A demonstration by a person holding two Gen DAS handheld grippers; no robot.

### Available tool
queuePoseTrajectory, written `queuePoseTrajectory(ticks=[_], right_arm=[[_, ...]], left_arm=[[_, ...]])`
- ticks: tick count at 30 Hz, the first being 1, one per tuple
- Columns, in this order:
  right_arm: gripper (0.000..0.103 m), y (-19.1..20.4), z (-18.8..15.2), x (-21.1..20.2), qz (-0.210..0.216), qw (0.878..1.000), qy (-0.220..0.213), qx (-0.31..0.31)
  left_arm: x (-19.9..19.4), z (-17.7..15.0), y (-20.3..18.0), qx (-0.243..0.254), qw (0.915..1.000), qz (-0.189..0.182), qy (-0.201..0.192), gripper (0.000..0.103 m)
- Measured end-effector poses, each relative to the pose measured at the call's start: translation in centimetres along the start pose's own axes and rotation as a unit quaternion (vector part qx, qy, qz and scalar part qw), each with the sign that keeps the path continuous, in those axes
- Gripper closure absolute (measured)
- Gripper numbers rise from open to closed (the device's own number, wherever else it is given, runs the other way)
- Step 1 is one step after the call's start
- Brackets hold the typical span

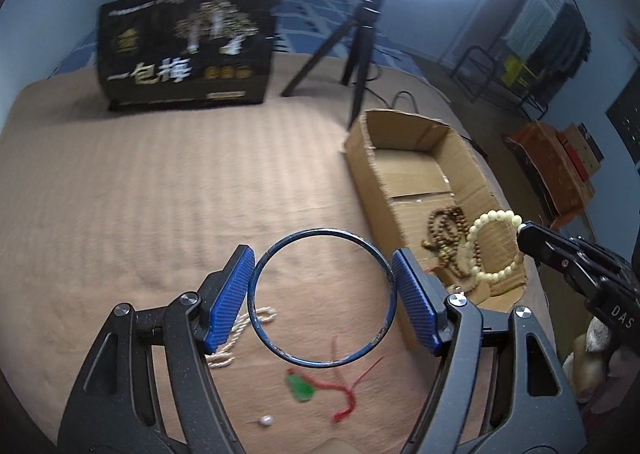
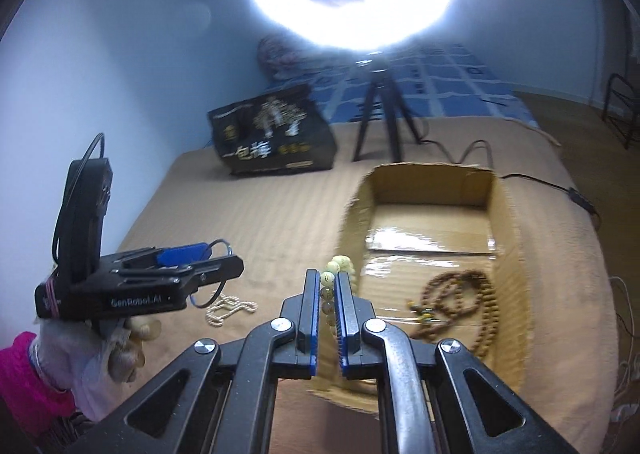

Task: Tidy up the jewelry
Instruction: 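Carry the bangle with the left tool while the right tool carries the bracelet, releasing both into the box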

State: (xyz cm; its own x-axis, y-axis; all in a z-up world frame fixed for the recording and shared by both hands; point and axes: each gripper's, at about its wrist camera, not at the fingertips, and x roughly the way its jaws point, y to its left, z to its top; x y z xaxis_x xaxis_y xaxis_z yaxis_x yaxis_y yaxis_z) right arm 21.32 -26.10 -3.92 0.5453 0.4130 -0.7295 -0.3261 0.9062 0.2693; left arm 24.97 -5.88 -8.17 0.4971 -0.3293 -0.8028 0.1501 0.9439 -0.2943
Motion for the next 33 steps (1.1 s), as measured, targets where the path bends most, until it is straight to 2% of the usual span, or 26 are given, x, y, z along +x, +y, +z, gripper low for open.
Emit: queuePoseTrajectory(ticks=[9, 15, 22, 33], right_arm=[[0.098, -3.4, -0.2, -0.3, -0.043, 0.999, 0.009, 0.024], [0.098, -5.0, -0.5, 0.1, -0.06, 0.997, 0.023, 0.042], [0.098, -6.7, -0.9, 0.7, -0.069, 0.995, 0.034, 0.064], [0.096, -7.6, -1.4, 1.2, -0.073, 0.994, 0.044, 0.073]], left_arm=[[2.5, 2.9, -4.6, 0.031, 0.9994, -0.009, -0.008, 0.03], [5.3, 4.7, -7.0, 0.043, 0.999, -0.009, 0.001, 0.03], [8.4, 5.6, -8.8, 0.046, 0.9987, -0.009, 0.018, 0.03], [10.0, 5.8, -10.5, 0.054, 0.9981, -0.008, 0.03, 0.03]])
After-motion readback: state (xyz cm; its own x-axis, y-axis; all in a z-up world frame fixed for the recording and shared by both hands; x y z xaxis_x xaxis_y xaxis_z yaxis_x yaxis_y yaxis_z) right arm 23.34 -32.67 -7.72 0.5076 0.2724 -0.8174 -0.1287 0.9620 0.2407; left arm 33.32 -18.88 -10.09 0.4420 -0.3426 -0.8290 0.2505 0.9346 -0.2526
